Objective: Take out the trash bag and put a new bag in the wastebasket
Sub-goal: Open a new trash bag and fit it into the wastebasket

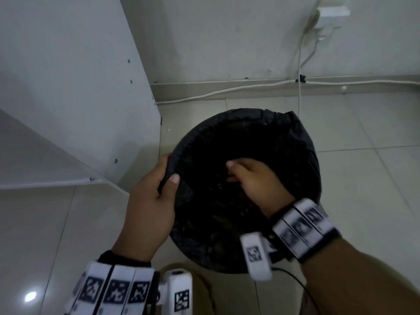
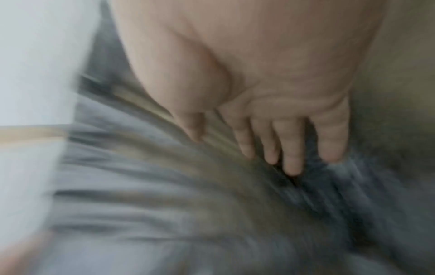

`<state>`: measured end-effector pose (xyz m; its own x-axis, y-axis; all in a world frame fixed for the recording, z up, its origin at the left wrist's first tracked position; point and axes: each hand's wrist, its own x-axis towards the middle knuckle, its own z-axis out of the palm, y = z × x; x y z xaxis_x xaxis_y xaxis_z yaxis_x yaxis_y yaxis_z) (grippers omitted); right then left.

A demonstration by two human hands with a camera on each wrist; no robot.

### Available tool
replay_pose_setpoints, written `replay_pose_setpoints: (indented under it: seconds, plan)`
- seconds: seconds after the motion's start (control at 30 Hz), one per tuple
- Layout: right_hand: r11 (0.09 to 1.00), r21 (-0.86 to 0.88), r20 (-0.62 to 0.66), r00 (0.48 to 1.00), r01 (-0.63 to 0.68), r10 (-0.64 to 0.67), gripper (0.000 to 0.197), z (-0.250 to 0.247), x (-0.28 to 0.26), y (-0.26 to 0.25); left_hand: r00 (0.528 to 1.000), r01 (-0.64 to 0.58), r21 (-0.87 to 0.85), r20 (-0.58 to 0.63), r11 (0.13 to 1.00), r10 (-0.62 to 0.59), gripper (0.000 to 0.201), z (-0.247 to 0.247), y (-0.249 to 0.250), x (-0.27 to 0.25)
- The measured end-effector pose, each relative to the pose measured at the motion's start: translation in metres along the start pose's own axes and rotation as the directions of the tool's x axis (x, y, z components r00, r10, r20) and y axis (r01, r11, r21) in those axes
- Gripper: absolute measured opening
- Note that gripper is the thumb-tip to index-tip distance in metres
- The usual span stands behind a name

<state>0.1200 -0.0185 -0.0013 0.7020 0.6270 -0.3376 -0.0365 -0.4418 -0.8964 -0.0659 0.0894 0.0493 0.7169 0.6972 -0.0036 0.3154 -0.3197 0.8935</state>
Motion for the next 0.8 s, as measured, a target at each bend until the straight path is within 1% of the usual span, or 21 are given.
replay_pose_setpoints:
  seconds: [0.03, 0.07, 0.1, 0.13, 0.17, 0.2, 0.23, 0.3, 0.37, 0.4, 0.43, 0.47, 0.5, 0.53, 0.57, 0.6, 0.63, 0.67, 0.7, 0.77, 0.8]
  plan:
    - [0.985, -0.144, -0.095, 0.989, 0.097, -0.111, 0.021, -0.019, -0.017, -0.008, 1.0, 0.006, 0.0, -0.003, 1.0, -0.006, 0.036, 0.001, 0.0, 0.002]
    - [0.944, -0.29, -0.206, 0.953, 0.16, -0.225, 0.016, -0.038, -0.035, -0.016, 1.0, 0.005, 0.004, -0.008, 1.0, -0.005, 0.036, 0.001, -0.001, 0.004]
    - [0.885, -0.431, -0.323, 0.885, 0.179, -0.336, 0.024, -0.056, -0.049, -0.021, 1.0, 0.002, 0.012, -0.019, 1.0, -0.002, 0.035, 0.001, -0.003, 0.006]
    - [0.825, -0.546, -0.41, 0.813, 0.144, -0.414, 0.039, -0.072, -0.058, -0.018, 1.0, -0.006, 0.029, -0.031, 1.0, 0.007, 0.034, 0.001, -0.005, 0.007]
    - [0.784, -0.618, -0.456, 0.783, 0.064, -0.424, 0.055, -0.086, -0.063, -0.012, 0.999, -0.015, 0.061, -0.043, 0.998, 0.018, 0.033, 0.0, -0.006, 0.008]
    - [0.764, -0.644, -0.463, 0.816, -0.041, -0.346, 0.068, -0.096, -0.063, -0.004, 0.998, -0.018, 0.099, -0.051, 0.995, 0.023, 0.032, 0.0, -0.009, 0.009]
    - [0.753, -0.645, -0.432, 0.874, -0.127, -0.222, 0.073, -0.103, -0.061, 0.004, 0.998, -0.017, 0.136, -0.055, 0.991, 0.024, 0.031, 0.001, -0.011, 0.009]
    - [0.781, -0.601, -0.302, 0.953, -0.169, -0.026, 0.054, -0.109, -0.057, 0.021, 0.993, -0.015, 0.3, -0.11, 0.954, 0.05, 0.036, 0.004, -0.015, 0.007]
    - [0.82, -0.563, -0.235, 0.971, -0.105, -0.037, 0.04, -0.11, -0.059, 0.032, 0.948, 0.036, 0.52, -0.288, 0.853, 0.136, 0.057, 0.014, -0.004, 0.001]
    - [0.83, -0.552, -0.229, 0.971, -0.077, -0.062, 0.039, -0.11, -0.062, 0.034, 0.911, 0.022, 0.521, -0.362, 0.853, 0.198, 0.06, 0.022, 0.01, -0.004]
    - [0.837, -0.545, -0.222, 0.972, -0.054, -0.082, 0.039, -0.109, -0.066, 0.035, 0.879, -0.051, 0.502, -0.388, 0.863, 0.278, 0.053, 0.034, 0.026, -0.008]
    - [0.837, -0.546, -0.214, 0.971, -0.031, -0.103, 0.038, -0.108, -0.069, 0.035, 0.882, -0.143, 0.448, -0.346, 0.882, 0.319, 0.04, 0.048, 0.039, -0.011]
    - [0.835, -0.55, -0.207, 0.971, -0.011, -0.124, 0.038, -0.106, -0.072, 0.036, 0.916, -0.198, 0.402, -0.249, 0.894, 0.315, 0.025, 0.064, 0.046, -0.01]
    - [0.831, -0.557, -0.201, 0.969, 0.008, -0.144, 0.038, -0.105, -0.073, 0.037, 0.962, -0.19, 0.315, -0.128, 0.93, 0.24, 0.013, 0.08, 0.049, -0.004]
    - [0.828, -0.56, -0.197, 0.967, 0.023, -0.16, 0.04, -0.104, -0.074, 0.039, 0.988, -0.141, 0.274, -0.016, 0.951, 0.151, 0.006, 0.097, 0.046, 0.006]
    - [0.829, -0.559, -0.197, 0.966, 0.031, -0.168, 0.042, -0.103, -0.075, 0.04, 0.996, -0.035, 0.237, 0.089, 0.971, 0.014, 0.006, 0.112, 0.04, 0.017]
    - [0.831, -0.555, -0.198, 0.966, 0.032, -0.169, 0.045, -0.102, -0.076, 0.041, 0.991, 0.054, 0.226, 0.111, 0.973, -0.081, 0.013, 0.125, 0.027, 0.027]
    - [0.834, -0.552, -0.197, 0.966, 0.03, -0.165, 0.048, -0.101, -0.078, 0.043, 0.977, 0.089, 0.154, 0.176, 0.984, -0.116, 0.02, 0.139, 0.01, 0.039]
    - [0.835, -0.549, -0.196, 0.967, 0.032, -0.165, 0.048, -0.1, -0.078, 0.045, 0.925, 0.162, 0.111, 0.328, 0.981, -0.19, 0.018, 0.152, -0.014, 0.058]
    - [0.841, -0.539, -0.194, 0.965, 0.046, -0.176, 0.046, -0.1, -0.079, 0.048, 0.969, 0.068, 0.269, 0.212, 0.961, -0.128, 0.008, 0.168, -0.05, 0.09]
    - [0.846, -0.53, -0.192, 0.964, 0.057, -0.185, 0.044, -0.101, -0.078, 0.048, 0.923, 0.228, 0.25, 0.251, 0.941, -0.291, 0.006, 0.174, -0.049, 0.093]
